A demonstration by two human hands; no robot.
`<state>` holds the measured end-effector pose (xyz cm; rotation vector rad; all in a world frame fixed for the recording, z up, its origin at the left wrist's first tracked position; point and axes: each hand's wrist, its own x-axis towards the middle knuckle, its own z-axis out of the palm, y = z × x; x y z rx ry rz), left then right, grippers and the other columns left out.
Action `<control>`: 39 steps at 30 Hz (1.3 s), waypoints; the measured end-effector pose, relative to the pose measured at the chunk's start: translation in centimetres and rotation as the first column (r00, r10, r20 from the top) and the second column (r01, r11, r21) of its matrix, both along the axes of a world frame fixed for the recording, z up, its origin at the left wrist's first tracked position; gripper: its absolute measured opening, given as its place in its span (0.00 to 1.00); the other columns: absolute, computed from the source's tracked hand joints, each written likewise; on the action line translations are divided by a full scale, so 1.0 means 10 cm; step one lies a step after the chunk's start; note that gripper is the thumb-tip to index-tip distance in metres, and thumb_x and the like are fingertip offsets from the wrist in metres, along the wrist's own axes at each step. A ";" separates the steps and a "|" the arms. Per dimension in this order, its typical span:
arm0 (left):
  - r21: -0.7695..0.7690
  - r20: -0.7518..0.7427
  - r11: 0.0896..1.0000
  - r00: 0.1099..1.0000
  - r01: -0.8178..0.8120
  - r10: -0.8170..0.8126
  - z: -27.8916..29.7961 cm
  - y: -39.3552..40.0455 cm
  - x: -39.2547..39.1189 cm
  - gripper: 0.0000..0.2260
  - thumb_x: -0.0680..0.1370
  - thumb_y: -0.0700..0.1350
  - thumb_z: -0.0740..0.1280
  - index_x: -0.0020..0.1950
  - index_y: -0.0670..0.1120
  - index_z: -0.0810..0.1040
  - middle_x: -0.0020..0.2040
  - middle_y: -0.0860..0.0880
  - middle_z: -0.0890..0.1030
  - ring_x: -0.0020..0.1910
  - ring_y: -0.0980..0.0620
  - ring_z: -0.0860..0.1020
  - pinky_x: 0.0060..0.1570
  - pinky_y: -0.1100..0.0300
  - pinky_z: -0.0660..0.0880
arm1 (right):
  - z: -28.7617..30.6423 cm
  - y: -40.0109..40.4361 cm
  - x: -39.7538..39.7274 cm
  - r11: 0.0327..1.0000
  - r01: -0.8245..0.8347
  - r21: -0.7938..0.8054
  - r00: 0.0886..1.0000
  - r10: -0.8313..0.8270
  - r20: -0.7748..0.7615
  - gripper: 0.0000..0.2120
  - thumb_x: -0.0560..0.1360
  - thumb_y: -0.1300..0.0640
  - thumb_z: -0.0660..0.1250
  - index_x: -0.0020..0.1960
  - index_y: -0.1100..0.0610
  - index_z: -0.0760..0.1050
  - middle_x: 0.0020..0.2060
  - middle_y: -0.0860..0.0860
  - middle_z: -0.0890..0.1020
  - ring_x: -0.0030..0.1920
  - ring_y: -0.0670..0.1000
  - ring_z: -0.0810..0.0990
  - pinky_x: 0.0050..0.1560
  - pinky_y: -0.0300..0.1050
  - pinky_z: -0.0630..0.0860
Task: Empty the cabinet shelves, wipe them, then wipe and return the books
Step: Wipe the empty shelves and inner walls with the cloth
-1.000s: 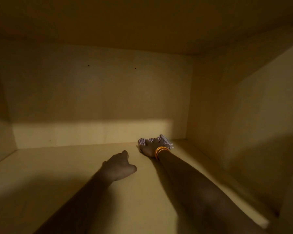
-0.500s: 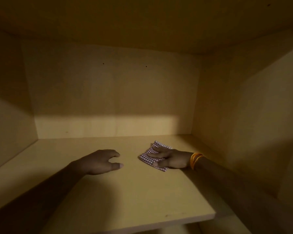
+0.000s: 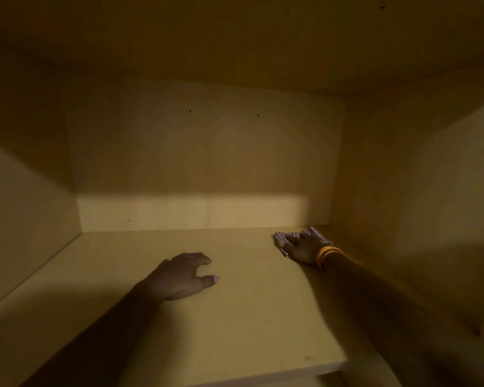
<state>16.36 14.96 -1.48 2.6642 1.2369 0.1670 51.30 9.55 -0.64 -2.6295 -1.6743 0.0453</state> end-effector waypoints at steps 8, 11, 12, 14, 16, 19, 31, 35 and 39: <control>0.049 -0.002 0.999 1.000 0.002 -0.002 -0.04 0.03 0.01 0.29 0.79 0.69 0.57 0.78 0.58 0.63 0.80 0.60 0.61 0.78 0.56 0.59 0.75 0.51 0.59 | -0.20 0.92 -0.49 0.996 0.085 0.040 0.991 -0.080 -0.104 0.41 0.70 0.23 0.37 0.79 0.38 0.53 0.80 0.59 0.53 0.79 0.67 0.47 0.72 0.76 0.42; 0.043 0.006 0.999 1.000 0.004 -0.004 -0.07 0.06 0.02 0.30 0.79 0.69 0.57 0.78 0.59 0.63 0.80 0.60 0.60 0.79 0.57 0.58 0.75 0.51 0.58 | -0.10 0.95 -0.90 1.000 -0.008 0.029 0.999 0.009 -0.040 0.40 0.72 0.24 0.39 0.80 0.39 0.50 0.81 0.58 0.49 0.79 0.66 0.44 0.72 0.75 0.42; 0.042 0.010 0.999 1.000 0.005 -0.006 -0.09 0.07 0.01 0.30 0.79 0.70 0.57 0.78 0.59 0.63 0.81 0.59 0.59 0.79 0.57 0.57 0.76 0.51 0.58 | -0.08 0.95 -1.00 0.997 -0.072 0.023 0.997 0.072 -0.036 0.42 0.69 0.22 0.36 0.79 0.37 0.49 0.81 0.55 0.48 0.80 0.65 0.43 0.72 0.75 0.40; 0.035 0.020 0.999 1.000 0.010 -0.010 -0.11 0.09 -0.02 0.31 0.78 0.70 0.58 0.79 0.60 0.62 0.81 0.59 0.58 0.80 0.57 0.55 0.77 0.50 0.56 | -0.09 0.95 -1.09 0.983 -0.185 -0.012 0.982 0.185 -0.046 0.44 0.65 0.20 0.33 0.79 0.34 0.47 0.81 0.48 0.46 0.81 0.60 0.41 0.71 0.76 0.37; 0.033 0.038 0.999 0.999 0.011 -0.013 -0.11 0.12 -0.06 0.30 0.78 0.70 0.57 0.78 0.61 0.64 0.80 0.61 0.59 0.79 0.58 0.56 0.77 0.51 0.57 | -0.05 0.78 -1.22 0.958 -0.285 -0.037 0.958 0.283 -0.052 0.40 0.70 0.22 0.37 0.79 0.34 0.47 0.82 0.48 0.46 0.81 0.56 0.42 0.73 0.74 0.40; -0.032 0.108 0.999 0.994 0.013 -0.009 -0.08 0.14 -0.13 0.32 0.75 0.74 0.50 0.74 0.61 0.68 0.77 0.61 0.67 0.75 0.57 0.65 0.75 0.52 0.62 | -0.06 0.44 -1.24 0.910 -0.411 -0.050 0.912 0.410 -0.033 0.32 0.76 0.26 0.44 0.79 0.33 0.49 0.82 0.47 0.49 0.81 0.51 0.43 0.77 0.66 0.43; -0.075 0.083 0.997 0.996 0.034 -0.028 -0.04 0.06 -0.25 0.35 0.71 0.74 0.61 0.74 0.60 0.69 0.75 0.57 0.67 0.69 0.55 0.70 0.71 0.52 0.68 | 0.10 -1.00 -0.37 0.845 -0.534 0.014 0.739 0.475 -0.478 0.25 0.77 0.41 0.68 0.73 0.32 0.66 0.80 0.37 0.52 0.78 0.41 0.47 0.78 0.47 0.42; -0.074 0.059 0.997 0.998 0.023 -0.018 0.00 0.04 -0.19 0.28 0.76 0.68 0.65 0.73 0.58 0.70 0.72 0.54 0.69 0.68 0.52 0.70 0.66 0.55 0.69 | 0.09 -1.03 -0.16 0.938 -0.344 0.029 0.882 0.334 -0.332 0.26 0.80 0.37 0.61 0.76 0.37 0.63 0.81 0.43 0.52 0.80 0.46 0.47 0.78 0.46 0.42; -0.093 0.049 0.996 0.999 0.014 -0.009 0.02 0.02 -0.18 0.27 0.77 0.66 0.65 0.73 0.58 0.70 0.72 0.53 0.69 0.68 0.51 0.70 0.65 0.55 0.69 | 0.07 -0.74 -0.53 0.979 -0.201 -0.022 0.975 0.197 -0.107 0.29 0.82 0.32 0.45 0.80 0.40 0.54 0.81 0.47 0.52 0.81 0.51 0.45 0.79 0.55 0.40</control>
